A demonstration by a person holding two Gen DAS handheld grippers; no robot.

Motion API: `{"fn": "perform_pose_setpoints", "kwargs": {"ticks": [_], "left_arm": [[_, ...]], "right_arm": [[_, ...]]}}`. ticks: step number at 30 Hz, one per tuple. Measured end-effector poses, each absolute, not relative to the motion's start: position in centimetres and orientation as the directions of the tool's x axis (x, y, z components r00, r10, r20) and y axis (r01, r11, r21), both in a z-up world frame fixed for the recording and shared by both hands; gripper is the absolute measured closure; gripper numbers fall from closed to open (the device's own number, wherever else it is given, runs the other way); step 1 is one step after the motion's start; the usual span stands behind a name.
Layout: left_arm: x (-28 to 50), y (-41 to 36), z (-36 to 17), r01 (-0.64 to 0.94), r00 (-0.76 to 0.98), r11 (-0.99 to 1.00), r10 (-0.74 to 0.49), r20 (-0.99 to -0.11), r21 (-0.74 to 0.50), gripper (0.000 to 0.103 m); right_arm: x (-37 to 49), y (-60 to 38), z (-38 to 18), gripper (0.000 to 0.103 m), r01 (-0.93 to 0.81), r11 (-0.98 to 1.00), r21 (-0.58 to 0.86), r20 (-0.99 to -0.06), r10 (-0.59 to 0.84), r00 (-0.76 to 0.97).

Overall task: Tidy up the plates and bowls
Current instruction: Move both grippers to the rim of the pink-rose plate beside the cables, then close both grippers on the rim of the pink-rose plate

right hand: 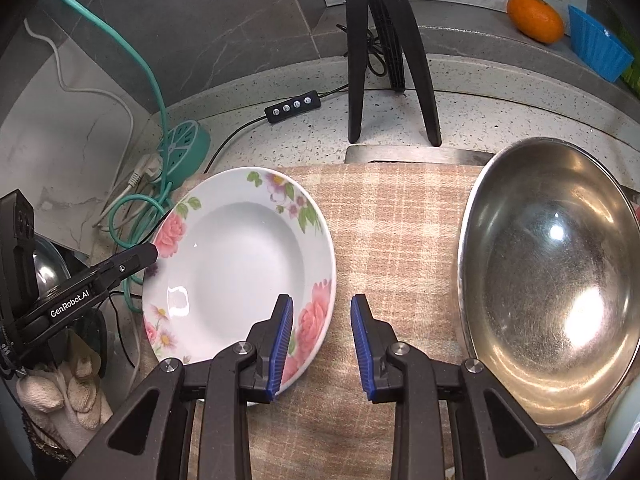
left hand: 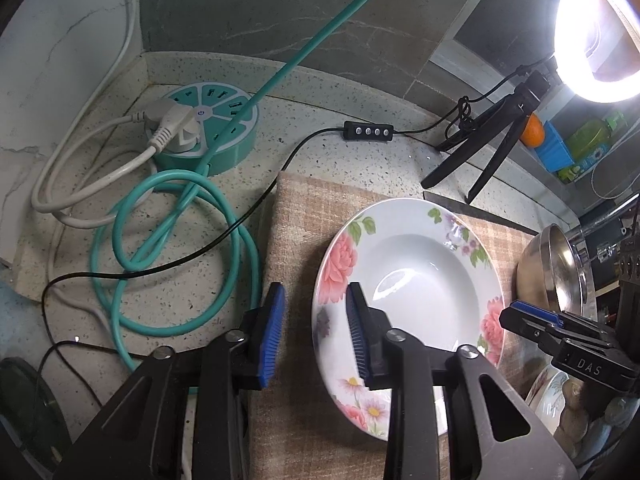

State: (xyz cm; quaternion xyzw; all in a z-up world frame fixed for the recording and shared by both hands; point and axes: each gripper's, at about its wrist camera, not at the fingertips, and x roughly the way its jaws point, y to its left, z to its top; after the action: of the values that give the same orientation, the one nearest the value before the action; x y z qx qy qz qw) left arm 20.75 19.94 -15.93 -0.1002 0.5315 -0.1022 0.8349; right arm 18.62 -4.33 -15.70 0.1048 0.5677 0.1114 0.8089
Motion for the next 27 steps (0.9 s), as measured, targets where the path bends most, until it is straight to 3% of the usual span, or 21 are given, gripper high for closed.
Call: {"fn": "perform_pose_setpoints", "kwargs": {"ticks": [4,11,27], "left_arm": [[20.9,19.9,-16.2,0.069,0.408,0.959,-0.279,-0.869,-0.276,0.081],[20.9,19.6,-16.6,0.078,0.403,0.957,-0.287,-0.869,-0.280,0.093],[21.1,19.3,-16.5,0.089,0.412,0.959,-0.281,-0.867,-0.268,0.094]], "right_arm": [[18.7,-4.1,-15.6,0.076,-0.075,0.960,0.269,-0.901,0.279,0.333],[19.1,-2.9,-15.8,0.076,-0.101,0.973,0.209,-0.918,0.231,0.323],[19.5,-1.7,-16.3,0.085,-0.122,0.984,0.130,-0.937,0.162,0.311]]}}
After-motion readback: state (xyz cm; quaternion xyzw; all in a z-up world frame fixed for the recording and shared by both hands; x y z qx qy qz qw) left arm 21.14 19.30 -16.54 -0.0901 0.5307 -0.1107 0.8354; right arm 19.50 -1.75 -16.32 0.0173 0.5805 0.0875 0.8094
